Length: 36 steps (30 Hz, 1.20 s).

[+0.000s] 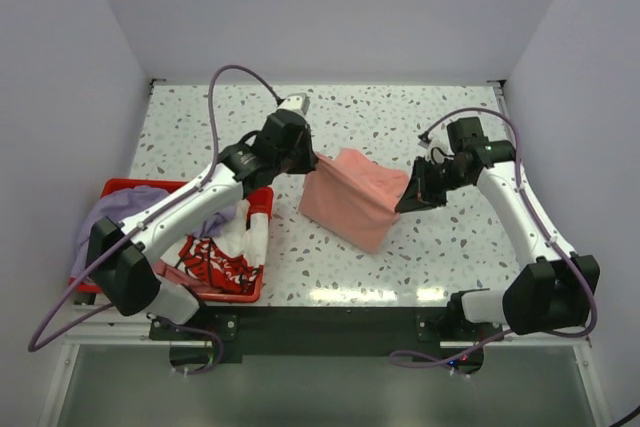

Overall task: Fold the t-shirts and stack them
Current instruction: Fold the tshirt

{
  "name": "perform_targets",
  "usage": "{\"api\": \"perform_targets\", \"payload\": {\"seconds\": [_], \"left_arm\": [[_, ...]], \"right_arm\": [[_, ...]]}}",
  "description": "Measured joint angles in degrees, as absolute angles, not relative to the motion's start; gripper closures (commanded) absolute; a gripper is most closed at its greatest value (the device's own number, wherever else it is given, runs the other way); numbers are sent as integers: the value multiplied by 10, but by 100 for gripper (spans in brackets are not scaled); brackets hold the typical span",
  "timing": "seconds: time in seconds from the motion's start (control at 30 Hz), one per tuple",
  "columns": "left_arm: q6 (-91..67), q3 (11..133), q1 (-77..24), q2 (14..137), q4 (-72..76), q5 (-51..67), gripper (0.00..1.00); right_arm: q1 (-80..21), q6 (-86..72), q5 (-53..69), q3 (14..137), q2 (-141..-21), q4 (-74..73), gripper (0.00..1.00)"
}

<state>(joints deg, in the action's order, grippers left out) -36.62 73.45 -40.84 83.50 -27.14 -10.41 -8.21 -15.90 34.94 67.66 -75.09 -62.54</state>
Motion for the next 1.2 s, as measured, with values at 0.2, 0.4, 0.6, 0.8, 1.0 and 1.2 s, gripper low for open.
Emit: {"api": "perform_targets", "payload": {"seconds": [0.2,0.4,0.6,0.8,1.0,1.2], "left_arm": [[-348,797,-389,909,-249,-87,100],[-333,859,-368,1001,-237,-65,100],[-319,923,-353,1084,-232,-47,100],[-307,969,-347,1143,-232,-40,100],[-303,1014,-337,1204,-233,-23,100],[-299,1054,-334,1256,-234,-5,99]], "right_arm": [[-51,-158,372,678,-792,-598,100],[-31,-172,368,678,-812,-548,100],[-20,-187,354,681,-863,-506,100],[-9,-203,330,687,-916,-468,100],[11,-213,321,705,-962,-440,99],[20,-225,305,706,-994,-419,93]]}}
